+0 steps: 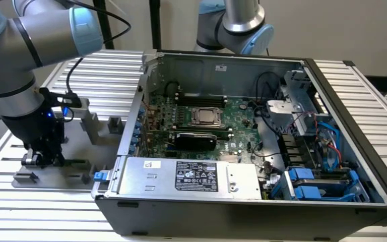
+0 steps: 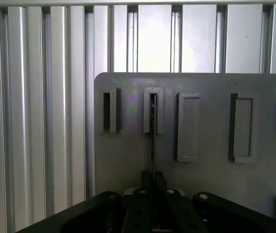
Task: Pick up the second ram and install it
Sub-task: 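Pick up the second ram and move it above second insertion slot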
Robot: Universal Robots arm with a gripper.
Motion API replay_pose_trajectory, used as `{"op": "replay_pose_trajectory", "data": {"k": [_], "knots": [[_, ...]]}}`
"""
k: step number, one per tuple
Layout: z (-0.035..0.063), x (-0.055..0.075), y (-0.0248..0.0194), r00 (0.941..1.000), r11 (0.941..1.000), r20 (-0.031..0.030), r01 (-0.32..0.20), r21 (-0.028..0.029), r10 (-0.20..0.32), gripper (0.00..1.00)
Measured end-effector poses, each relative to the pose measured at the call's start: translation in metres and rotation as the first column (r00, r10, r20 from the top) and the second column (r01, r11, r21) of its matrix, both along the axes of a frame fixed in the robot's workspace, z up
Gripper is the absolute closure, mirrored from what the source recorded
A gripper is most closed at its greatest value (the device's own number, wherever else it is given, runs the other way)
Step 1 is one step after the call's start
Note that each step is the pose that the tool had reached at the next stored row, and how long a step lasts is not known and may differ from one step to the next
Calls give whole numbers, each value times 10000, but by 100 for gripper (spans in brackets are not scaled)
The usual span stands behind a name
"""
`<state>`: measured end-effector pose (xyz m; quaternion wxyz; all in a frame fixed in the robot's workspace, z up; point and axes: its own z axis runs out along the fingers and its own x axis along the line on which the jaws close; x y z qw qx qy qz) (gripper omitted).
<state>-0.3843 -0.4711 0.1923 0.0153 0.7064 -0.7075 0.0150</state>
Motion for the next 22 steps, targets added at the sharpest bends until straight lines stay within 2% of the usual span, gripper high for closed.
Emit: {"op": "replay_pose_trajectory", "data": {"k": [17,22], "knots": [[4,1,0,9998,9998,0,180,1,-180,100],[106,0,0,9998,9998,1,180,0,-180,100]]}}
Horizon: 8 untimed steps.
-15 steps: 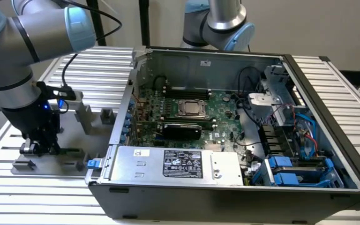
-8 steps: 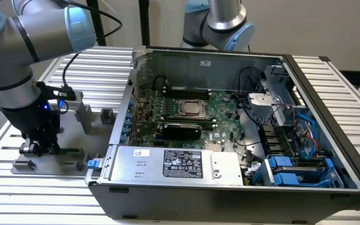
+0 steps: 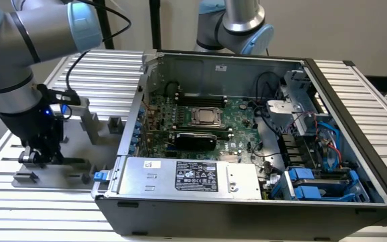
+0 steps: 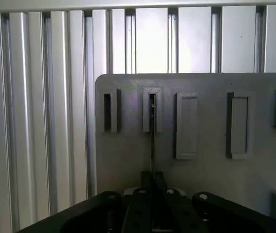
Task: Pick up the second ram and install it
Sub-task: 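Pick up the second ram and move it above second insertion slot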
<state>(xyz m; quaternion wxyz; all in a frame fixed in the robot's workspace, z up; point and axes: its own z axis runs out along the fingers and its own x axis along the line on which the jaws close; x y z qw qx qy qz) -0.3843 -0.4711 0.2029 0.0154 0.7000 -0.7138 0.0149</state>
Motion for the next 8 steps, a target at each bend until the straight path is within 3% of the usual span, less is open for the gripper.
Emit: {"op": "replay_pose_trajectory", "data": {"k": [8], "knots": [[322,0,0,10000,10000,0,0,1,0,100]]}}
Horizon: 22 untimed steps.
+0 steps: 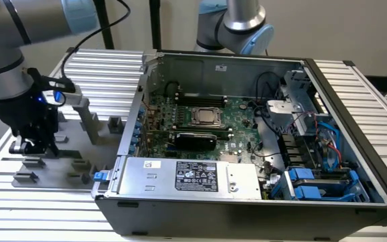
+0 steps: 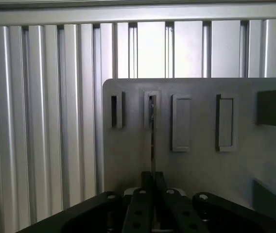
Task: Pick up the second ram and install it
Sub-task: 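Pick up the second ram and move it above second insertion slot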
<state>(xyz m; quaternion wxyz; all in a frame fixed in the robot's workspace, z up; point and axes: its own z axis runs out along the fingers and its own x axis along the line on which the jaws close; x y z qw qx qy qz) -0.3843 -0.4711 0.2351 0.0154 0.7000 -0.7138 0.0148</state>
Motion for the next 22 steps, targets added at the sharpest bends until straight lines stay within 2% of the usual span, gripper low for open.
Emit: {"op": "replay_pose_trajectory", "data": {"k": [14,22], "knots": [[637,41,0,10000,10000,-1,0,-1,0,100],[999,128,0,10000,10000,-2,-1,-2,1,100]]}}
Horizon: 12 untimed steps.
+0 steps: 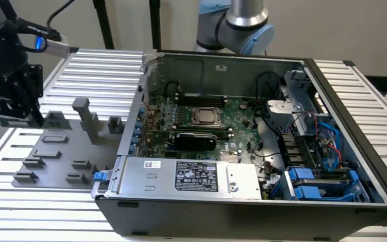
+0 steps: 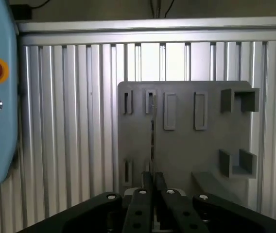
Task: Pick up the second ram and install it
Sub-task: 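Pick up the second ram and move it above second insertion slot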
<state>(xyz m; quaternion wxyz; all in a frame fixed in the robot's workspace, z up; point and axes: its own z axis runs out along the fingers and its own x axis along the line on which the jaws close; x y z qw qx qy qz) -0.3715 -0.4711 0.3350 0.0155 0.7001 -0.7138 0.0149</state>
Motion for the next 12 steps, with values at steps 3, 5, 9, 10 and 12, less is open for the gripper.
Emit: {"op": "replay_pose_trajectory", "data": {"k": [3,5,9,10,12], "knots": [[133,79,1,10000,10000,-1,-2,13,2,100],[212,138,1,10000,10000,2,-8,30,8,100],[362,271,2,10000,10000,2,-15,70,15,100],[394,309,3,10000,10000,1,-15,83,14,100],[452,378,4,10000,9999,1,-15,114,15,100]]}}
